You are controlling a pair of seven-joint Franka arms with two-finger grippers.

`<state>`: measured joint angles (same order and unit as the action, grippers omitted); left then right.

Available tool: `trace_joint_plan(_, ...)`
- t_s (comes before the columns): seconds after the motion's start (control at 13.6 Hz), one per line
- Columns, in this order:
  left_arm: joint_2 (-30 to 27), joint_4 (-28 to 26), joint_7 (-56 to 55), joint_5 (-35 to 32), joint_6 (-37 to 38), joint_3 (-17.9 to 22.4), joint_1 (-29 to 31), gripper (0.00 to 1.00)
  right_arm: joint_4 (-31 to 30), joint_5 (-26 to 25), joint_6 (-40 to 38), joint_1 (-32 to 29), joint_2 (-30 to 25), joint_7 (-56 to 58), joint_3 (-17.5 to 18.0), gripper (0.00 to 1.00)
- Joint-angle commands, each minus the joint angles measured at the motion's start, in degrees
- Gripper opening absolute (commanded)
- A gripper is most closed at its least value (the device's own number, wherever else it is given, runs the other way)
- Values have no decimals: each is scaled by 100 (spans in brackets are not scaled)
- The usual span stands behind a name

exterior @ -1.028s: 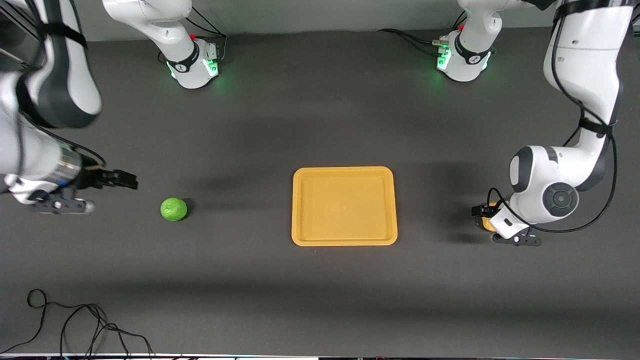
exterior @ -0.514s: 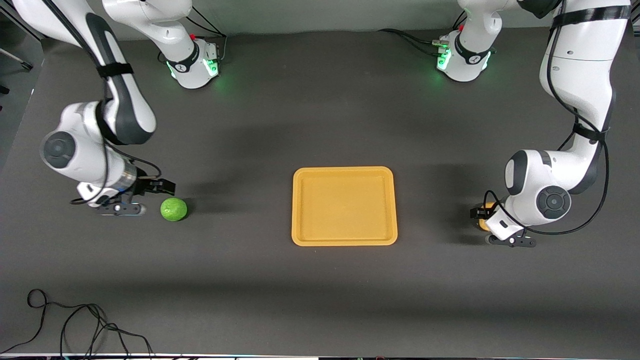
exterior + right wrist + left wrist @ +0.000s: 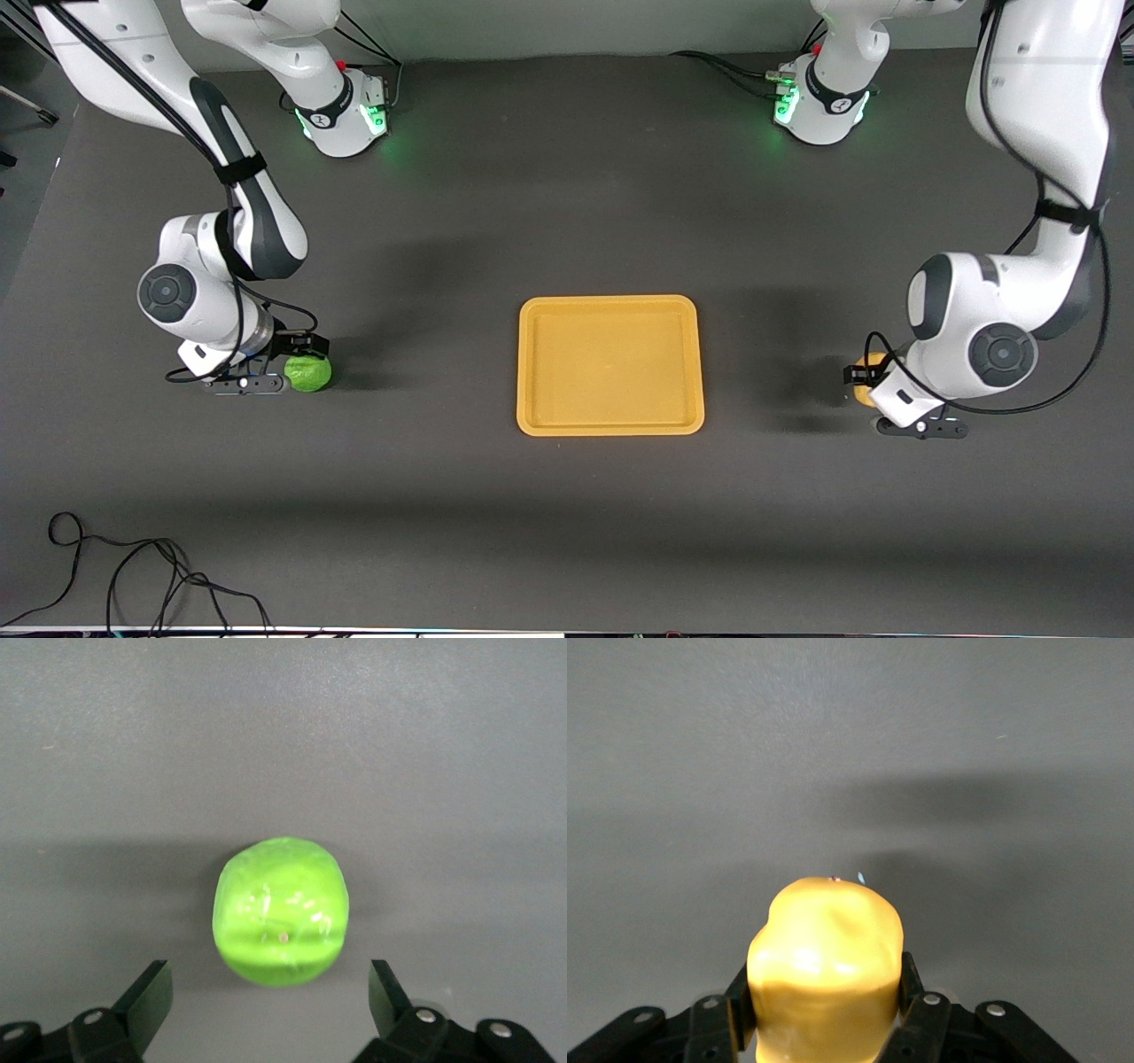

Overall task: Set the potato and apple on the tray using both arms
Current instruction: 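Carry the potato with the left gripper while the right gripper grasps the apple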

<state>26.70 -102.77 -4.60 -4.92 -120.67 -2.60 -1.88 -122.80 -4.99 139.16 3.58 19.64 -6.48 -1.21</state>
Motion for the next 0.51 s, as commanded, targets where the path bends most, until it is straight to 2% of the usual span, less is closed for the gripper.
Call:
trace_joint_plan(0.0, -674, 10, -776, 174, 666, -73, -461, 33, 28, -169, 470, 20, 311, -152, -37, 98)
trace_joint_plan(0.15, -658, 396, -1567, 325, 991, -380, -751, 33, 46, -222, 498, 12, 329, -143, -38, 98)
trace_joint_plan(0.29, -553, 617, -2288, 325, 976, -644, -1050, 33, 46, -222, 506, -15, 338, -151, -38, 95)
trace_joint_plan(0.44, -255, 897, -2886, 325, 923, -707, -1488, 34, 46, -187, 567, -23, 443, -169, -38, 93)
